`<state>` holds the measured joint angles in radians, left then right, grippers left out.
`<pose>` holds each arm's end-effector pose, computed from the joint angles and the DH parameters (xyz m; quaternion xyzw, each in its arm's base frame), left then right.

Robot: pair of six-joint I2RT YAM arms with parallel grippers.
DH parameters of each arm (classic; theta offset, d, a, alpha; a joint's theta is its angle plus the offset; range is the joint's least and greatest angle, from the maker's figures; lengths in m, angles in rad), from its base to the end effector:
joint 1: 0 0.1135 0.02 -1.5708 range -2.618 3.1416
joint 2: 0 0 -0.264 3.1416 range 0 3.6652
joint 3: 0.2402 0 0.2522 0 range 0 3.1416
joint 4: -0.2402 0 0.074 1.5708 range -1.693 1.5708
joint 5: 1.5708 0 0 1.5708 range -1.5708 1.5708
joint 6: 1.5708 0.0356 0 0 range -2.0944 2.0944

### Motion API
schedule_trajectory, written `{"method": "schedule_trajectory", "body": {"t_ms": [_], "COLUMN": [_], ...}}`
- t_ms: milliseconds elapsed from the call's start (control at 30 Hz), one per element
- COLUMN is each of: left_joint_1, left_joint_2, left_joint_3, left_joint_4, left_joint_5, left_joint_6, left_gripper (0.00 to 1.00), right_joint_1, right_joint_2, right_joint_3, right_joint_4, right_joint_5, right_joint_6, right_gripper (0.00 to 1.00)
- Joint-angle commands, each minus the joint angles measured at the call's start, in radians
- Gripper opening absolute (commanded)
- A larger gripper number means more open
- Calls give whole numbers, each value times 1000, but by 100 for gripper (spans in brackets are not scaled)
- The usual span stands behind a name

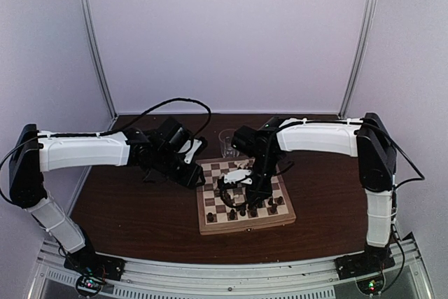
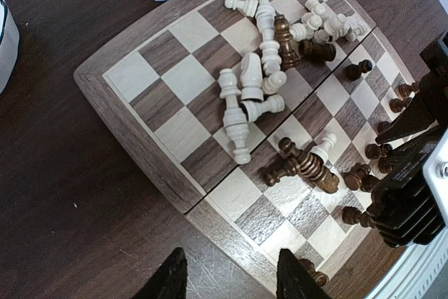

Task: Set up the chess pieces on the board
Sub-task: Place the pawn at e7.

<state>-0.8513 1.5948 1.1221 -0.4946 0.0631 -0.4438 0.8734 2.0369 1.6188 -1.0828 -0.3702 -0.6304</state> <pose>0.2184 -0.2526 0.2291 0.2023 0.9327 -0.2032 0.2187 0.2434 0.3105 0.1978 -0.6756 0.7131 0.1867 0.0118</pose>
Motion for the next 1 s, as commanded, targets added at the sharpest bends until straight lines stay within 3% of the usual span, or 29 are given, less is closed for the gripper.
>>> {"method": "schedule_trajectory", "body": {"t_ms": [0, 967], "left_joint_1": [9, 9], "left_joint_2": [-26, -15], "left_joint_3": [-3, 23], "left_joint_4": [25, 2], "left_joint_5": [-7, 23], "left_joint_6": [13, 27], "left_gripper": [44, 44], "right_joint_1": [7, 7], "right_joint_2": [-9, -48], "right_joint_3": [17, 4], "right_joint_4": [6, 13], "right_joint_5": [32, 24], "right_joint_6": [-6, -6], "right_gripper": [20, 23]}}
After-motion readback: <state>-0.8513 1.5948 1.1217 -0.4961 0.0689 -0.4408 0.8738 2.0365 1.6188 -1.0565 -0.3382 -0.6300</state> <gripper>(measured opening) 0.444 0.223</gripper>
